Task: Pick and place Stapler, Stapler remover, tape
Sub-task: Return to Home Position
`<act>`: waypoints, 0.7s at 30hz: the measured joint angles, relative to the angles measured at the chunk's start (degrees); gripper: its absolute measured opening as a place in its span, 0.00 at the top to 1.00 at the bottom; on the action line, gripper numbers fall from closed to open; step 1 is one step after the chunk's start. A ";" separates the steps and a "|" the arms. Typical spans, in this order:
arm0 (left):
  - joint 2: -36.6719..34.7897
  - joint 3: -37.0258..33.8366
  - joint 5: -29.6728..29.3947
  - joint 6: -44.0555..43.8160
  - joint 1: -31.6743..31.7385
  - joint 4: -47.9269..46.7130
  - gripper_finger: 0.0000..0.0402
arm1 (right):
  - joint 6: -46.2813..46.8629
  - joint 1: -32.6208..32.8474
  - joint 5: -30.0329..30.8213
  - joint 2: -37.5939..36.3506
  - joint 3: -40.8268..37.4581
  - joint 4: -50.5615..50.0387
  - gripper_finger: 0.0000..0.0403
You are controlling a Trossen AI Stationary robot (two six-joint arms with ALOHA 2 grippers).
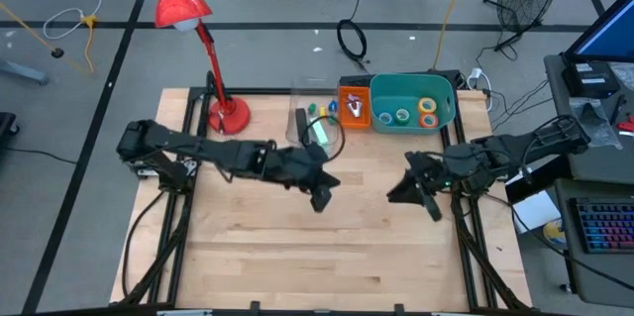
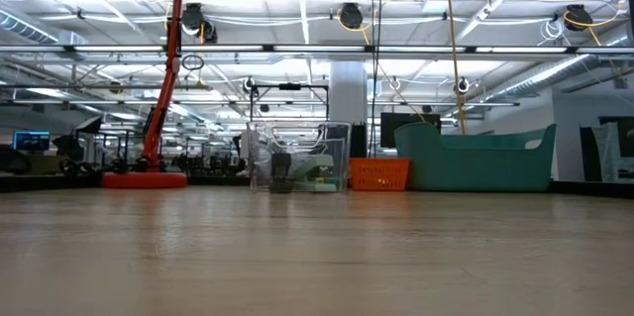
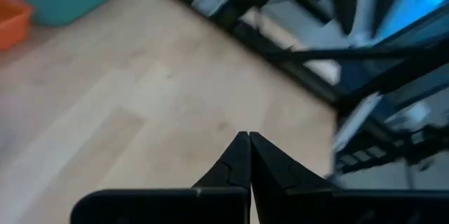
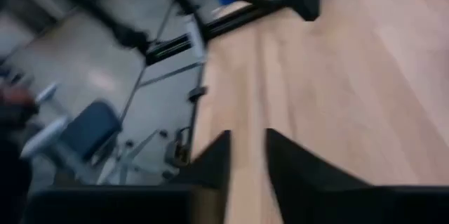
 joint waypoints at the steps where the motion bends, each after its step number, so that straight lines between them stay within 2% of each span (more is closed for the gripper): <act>1: -0.02 -0.08 -0.90 -0.37 -1.00 1.82 1.00 | -1.76 0.48 -1.05 -0.22 0.00 0.30 0.88; 3: 0.03 -0.22 -2.10 -0.29 -2.37 5.77 1.00 | -5.03 1.24 -1.41 -1.14 0.00 0.41 0.96; 9: 0.03 -0.22 -4.19 -0.86 -2.40 16.71 1.00 | -9.88 2.54 -1.04 -9.12 -0.87 -5.18 1.00; 16: 0.05 -0.22 -6.98 -1.28 -0.34 24.11 1.00 | -10.69 2.52 4.80 -30.64 -13.48 -3.92 1.00; 21: 0.07 -0.22 -9.48 -0.68 -0.27 27.77 1.00 | -5.59 2.52 4.59 -45.26 -23.68 -3.18 1.00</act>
